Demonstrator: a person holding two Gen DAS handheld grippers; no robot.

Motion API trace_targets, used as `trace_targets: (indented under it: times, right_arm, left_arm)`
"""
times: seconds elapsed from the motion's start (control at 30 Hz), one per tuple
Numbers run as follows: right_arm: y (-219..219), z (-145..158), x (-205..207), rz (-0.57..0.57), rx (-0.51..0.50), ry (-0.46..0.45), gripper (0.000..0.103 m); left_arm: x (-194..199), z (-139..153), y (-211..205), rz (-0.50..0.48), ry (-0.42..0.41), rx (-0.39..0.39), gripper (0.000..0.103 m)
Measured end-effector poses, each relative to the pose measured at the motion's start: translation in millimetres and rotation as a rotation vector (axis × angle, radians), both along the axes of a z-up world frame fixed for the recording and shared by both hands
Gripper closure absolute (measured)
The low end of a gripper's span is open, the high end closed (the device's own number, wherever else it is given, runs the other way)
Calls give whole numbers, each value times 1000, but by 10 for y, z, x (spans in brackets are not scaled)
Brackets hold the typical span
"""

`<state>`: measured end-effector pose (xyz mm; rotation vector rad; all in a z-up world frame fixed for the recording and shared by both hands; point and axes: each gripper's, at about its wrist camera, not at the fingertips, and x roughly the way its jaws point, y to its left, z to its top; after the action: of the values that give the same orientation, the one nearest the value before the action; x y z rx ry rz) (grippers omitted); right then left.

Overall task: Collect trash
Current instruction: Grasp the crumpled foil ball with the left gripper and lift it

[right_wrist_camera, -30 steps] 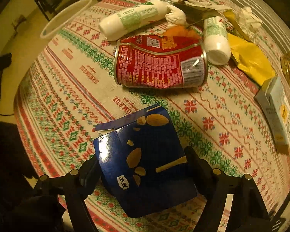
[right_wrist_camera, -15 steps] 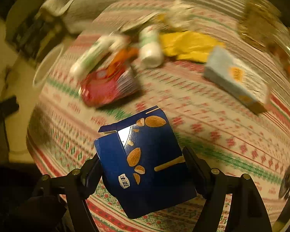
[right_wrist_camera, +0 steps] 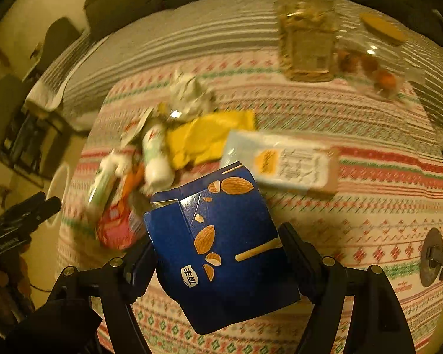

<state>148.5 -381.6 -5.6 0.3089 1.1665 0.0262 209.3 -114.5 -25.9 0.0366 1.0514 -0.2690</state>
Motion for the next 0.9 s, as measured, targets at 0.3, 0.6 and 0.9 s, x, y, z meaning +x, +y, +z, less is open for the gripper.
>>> trace_targets:
  times: [0.3,0.6,0.9]
  right_arm:
    - [-501,14,41,-127,19,-24,24]
    - [-798,-5,-3,-182,42,-20,24]
    - [-905,-62,-12,-204,63,-8,24]
  left_arm:
    - [577,-133,-743,-81,-43,-64,26]
    - [994,-214,-1224,-115,-40,-132,39]
    - [1259,-400,-1412,-77,4,-72,49]
